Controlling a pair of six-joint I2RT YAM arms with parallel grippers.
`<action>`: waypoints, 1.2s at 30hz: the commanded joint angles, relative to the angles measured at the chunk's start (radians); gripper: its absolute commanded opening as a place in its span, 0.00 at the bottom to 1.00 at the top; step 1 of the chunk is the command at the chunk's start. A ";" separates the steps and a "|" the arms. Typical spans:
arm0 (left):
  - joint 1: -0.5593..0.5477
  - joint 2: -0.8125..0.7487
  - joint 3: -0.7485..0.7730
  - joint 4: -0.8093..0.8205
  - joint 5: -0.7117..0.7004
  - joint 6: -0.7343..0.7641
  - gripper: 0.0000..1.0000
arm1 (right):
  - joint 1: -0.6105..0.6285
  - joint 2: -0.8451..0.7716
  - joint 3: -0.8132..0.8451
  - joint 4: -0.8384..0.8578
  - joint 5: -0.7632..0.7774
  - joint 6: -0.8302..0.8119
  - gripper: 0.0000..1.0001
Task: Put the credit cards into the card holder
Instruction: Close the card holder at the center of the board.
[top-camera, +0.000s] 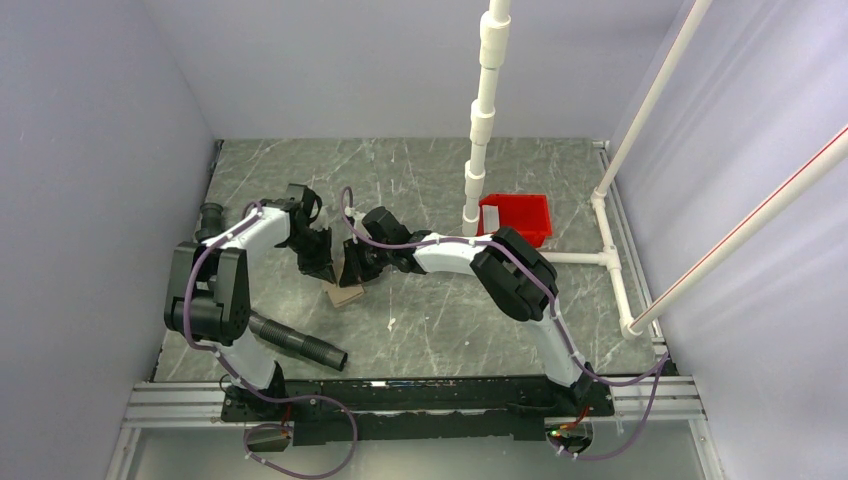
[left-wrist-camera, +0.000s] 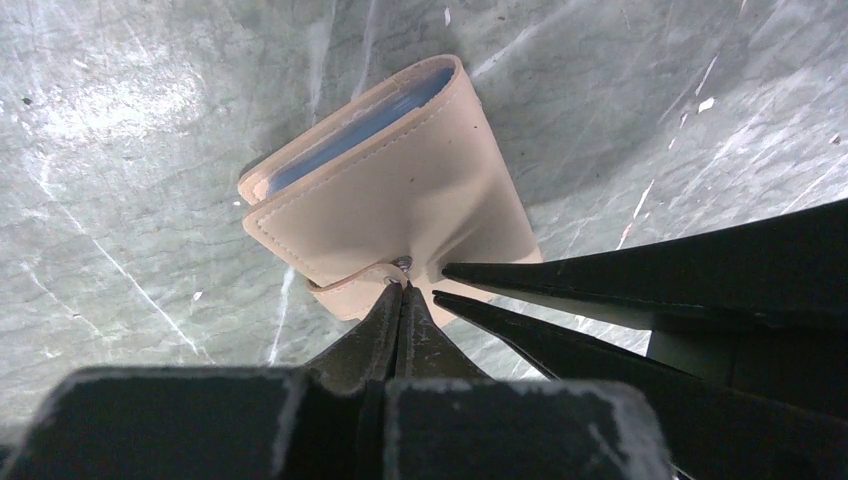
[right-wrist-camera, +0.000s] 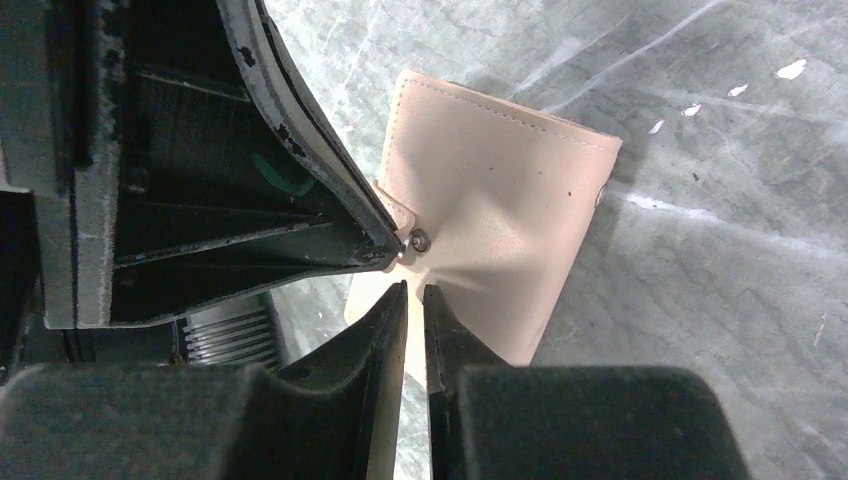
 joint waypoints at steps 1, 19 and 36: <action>-0.004 0.018 0.025 -0.005 -0.044 0.034 0.00 | 0.005 0.056 0.004 -0.055 0.058 -0.040 0.15; -0.007 0.072 0.016 0.068 0.012 -0.010 0.00 | 0.005 0.052 0.001 -0.056 0.057 -0.041 0.15; -0.021 0.112 -0.009 0.165 0.011 -0.102 0.00 | 0.005 0.063 0.006 -0.056 0.050 -0.039 0.15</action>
